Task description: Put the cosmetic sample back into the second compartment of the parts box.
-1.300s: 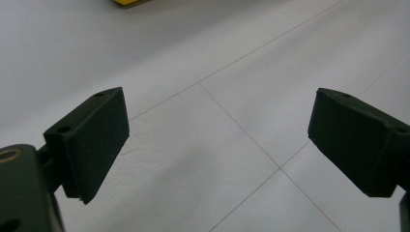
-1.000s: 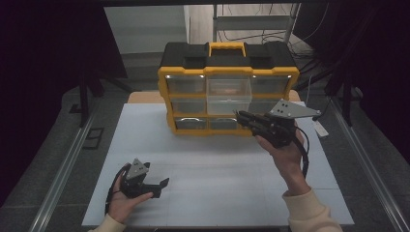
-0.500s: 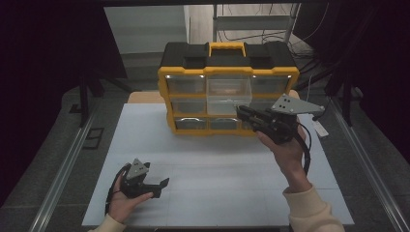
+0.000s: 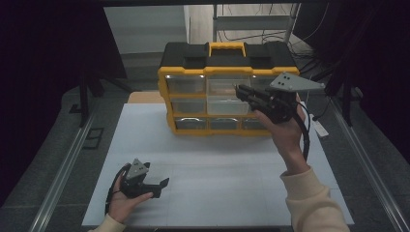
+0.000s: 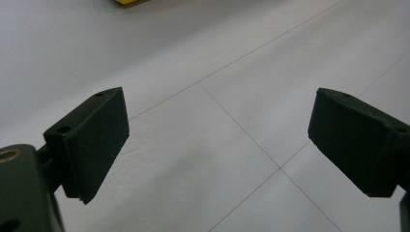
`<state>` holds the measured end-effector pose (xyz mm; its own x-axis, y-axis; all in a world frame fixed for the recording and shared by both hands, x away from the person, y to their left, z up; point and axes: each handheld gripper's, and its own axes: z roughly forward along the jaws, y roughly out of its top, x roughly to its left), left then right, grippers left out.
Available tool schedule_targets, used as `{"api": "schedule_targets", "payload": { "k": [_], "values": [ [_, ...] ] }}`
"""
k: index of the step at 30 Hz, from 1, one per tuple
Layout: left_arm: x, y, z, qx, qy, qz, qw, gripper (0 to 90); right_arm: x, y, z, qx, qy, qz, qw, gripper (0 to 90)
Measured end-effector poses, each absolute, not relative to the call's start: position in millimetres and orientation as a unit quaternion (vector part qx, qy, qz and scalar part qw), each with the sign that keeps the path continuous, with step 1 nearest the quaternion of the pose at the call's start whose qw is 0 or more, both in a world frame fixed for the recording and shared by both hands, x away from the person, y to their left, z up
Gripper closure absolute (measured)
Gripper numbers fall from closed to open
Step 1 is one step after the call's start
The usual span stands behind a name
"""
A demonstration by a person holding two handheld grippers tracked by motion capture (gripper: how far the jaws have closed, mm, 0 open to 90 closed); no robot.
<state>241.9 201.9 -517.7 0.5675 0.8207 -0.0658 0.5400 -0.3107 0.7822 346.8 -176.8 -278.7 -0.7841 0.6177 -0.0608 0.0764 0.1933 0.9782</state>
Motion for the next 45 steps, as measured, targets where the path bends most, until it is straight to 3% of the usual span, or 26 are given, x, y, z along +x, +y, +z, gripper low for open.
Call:
{"api": "schedule_targets", "payload": {
  "k": [15, 17, 18, 20, 26, 35, 45],
  "values": [
    [243, 203, -518, 0.788, 0.433, 0.174, 0.401, 8.1, 394, -164, -280, 0.264, 0.750, 0.559, 0.236, 80.7],
    [244, 204, -518, 0.787, 0.434, 0.173, 0.403, 8.1, 397, -163, -281, 0.260, 0.751, 0.556, 0.242, 69.5],
    [244, 204, -518, 0.787, 0.434, 0.173, 0.402, 8.1, 397, -163, -281, 0.260, 0.751, 0.556, 0.242, 69.5],
    [244, 204, -519, 0.788, 0.436, 0.173, 0.400, 8.1, 396, -164, -280, 0.265, 0.750, 0.550, 0.254, 48.6],
    [240, 205, -518, 0.784, 0.439, 0.176, 0.403, 8.0, 379, -176, -279, 0.267, 0.746, 0.560, 0.244, 34.4],
    [239, 206, -516, 0.782, 0.439, 0.177, 0.407, 7.9, 341, -205, -296, 0.257, 0.742, 0.573, 0.236, 26.1],
    [239, 207, -516, 0.781, 0.437, 0.176, 0.411, 7.8, 314, -243, -339, 0.280, 0.750, 0.557, 0.222, 23.9]
  ]
}}
